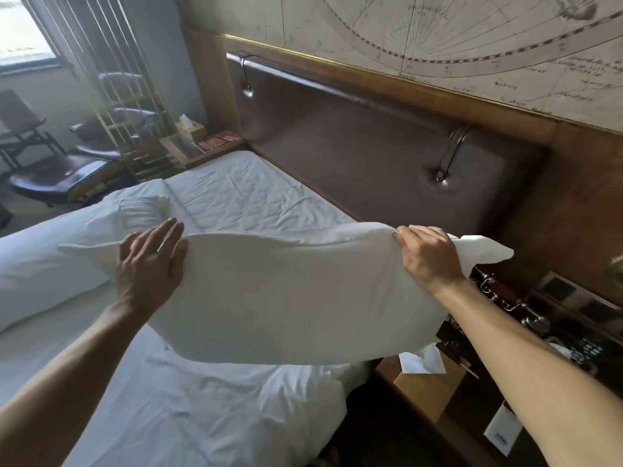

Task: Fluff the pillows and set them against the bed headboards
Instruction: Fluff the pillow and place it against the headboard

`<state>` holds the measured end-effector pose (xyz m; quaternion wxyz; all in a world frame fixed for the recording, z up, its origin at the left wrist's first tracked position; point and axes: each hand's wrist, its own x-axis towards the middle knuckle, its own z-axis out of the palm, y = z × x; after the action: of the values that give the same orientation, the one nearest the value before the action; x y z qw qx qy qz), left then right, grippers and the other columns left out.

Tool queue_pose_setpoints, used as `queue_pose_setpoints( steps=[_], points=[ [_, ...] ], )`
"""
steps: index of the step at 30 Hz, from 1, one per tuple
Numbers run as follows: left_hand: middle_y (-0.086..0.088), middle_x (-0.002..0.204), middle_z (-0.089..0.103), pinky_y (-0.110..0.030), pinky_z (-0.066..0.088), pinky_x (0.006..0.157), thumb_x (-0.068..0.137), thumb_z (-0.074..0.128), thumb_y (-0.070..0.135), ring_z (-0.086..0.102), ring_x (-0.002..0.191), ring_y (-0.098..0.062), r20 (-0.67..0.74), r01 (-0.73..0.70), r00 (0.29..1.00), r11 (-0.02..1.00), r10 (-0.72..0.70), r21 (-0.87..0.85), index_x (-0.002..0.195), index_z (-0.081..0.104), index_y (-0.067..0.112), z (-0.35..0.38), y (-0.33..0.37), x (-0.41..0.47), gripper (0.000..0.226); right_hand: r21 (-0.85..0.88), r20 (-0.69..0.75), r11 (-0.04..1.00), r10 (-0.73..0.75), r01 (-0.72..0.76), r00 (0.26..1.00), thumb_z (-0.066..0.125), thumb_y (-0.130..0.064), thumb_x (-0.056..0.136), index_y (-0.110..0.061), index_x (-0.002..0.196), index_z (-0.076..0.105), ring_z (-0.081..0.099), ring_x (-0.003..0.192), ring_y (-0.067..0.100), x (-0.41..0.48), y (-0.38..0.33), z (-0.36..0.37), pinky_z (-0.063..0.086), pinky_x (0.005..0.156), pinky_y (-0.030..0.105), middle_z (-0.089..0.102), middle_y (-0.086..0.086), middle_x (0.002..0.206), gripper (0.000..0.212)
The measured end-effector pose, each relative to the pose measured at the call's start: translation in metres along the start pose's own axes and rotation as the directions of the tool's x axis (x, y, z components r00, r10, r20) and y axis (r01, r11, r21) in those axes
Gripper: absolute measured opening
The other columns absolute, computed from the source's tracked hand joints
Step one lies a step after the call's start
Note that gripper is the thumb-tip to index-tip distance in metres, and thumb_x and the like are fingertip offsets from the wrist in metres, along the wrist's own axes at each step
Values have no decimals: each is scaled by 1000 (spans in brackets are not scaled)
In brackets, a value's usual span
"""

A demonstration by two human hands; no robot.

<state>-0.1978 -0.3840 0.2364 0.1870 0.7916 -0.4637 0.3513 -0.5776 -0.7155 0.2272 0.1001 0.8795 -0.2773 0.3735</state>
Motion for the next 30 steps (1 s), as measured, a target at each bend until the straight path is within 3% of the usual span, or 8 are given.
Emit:
queue_pose_setpoints(
  steps=[3, 6, 9, 14, 19, 23, 27, 30],
  points=[
    [1, 144, 52, -27, 19, 113, 108, 40, 35, 64, 114, -41, 9, 6, 1000, 1000, -6, -10, 131, 67, 12, 14, -1, 28, 43, 31, 21, 999, 28, -29, 999, 52, -21, 101, -13, 79, 59, 65, 74, 31, 16, 9, 13, 45, 71, 41, 61, 4, 70, 24],
    [7, 143, 41, -30, 20, 112, 108, 38, 37, 63, 116, -42, 27, 7, 1000, 1000, -6, -15, 133, 65, 12, 35, -6, 56, 45, 47, 35, 998, 38, -40, 999, 51, -22, 101, -13, 78, 57, 64, 72, 32, 30, 15, 29, 47, 65, 40, 61, 4, 69, 25],
    [3, 145, 45, -33, 22, 113, 108, 38, 38, 64, 114, -45, 53, -8, 999, 1000, 8, -9, 133, 65, 12, 63, -11, 89, 45, 43, 51, 998, 44, -46, 998, 49, -25, 101, -13, 76, 55, 64, 67, 33, 44, 23, 47, 46, 58, 39, 62, 4, 68, 28],
    [-16, 139, 61, -25, -3, 113, 105, 29, 46, 63, 115, -44, 221, -38, 975, 997, 24, 60, 135, 62, 13, 125, -15, 155, 55, 33, 90, 995, 90, -93, 992, 47, -28, 100, -14, 74, 55, 62, 58, 36, 68, 36, 81, 42, 47, 36, 63, 5, 66, 31],
    [-16, 137, 62, -51, 30, 106, 106, 35, 41, 63, 113, -44, 349, -96, 935, 993, 66, 69, 133, 61, 13, 215, 5, 230, 47, 5, 157, 983, 179, -182, 971, 49, -26, 100, -13, 72, 56, 62, 56, 36, 78, 49, 116, 44, 45, 37, 63, 6, 63, 31],
    [-14, 135, 61, -55, 34, 102, 105, 44, 36, 61, 115, -42, 467, -125, 879, 992, 99, 24, 130, 61, 14, 292, 34, 279, 37, -68, 192, 967, 255, -246, 948, 62, -16, 92, -15, 70, 57, 62, 53, 33, 74, 62, 141, 45, 43, 35, 62, 5, 60, 22],
    [-12, 115, 65, -58, 40, 96, 99, 30, 39, 65, 104, -37, 526, -161, 836, 986, 153, -30, 111, 65, 13, 365, 75, 315, 45, -126, 195, 937, 345, -326, 918, 49, -23, 96, -14, 68, 58, 61, 47, 29, 66, 81, 166, 43, 42, 32, 59, 2, 54, 31],
    [-13, 143, 53, -63, 27, 109, 104, 36, 36, 52, 129, -34, 622, -102, 774, 993, 115, -57, 132, 60, 19, 418, 120, 332, 41, -197, 247, 900, 429, -389, 869, 45, -26, 98, -15, 67, 59, 60, 44, 22, 62, 106, 181, 37, 41, 27, 59, -2, 54, 36]
  ],
)
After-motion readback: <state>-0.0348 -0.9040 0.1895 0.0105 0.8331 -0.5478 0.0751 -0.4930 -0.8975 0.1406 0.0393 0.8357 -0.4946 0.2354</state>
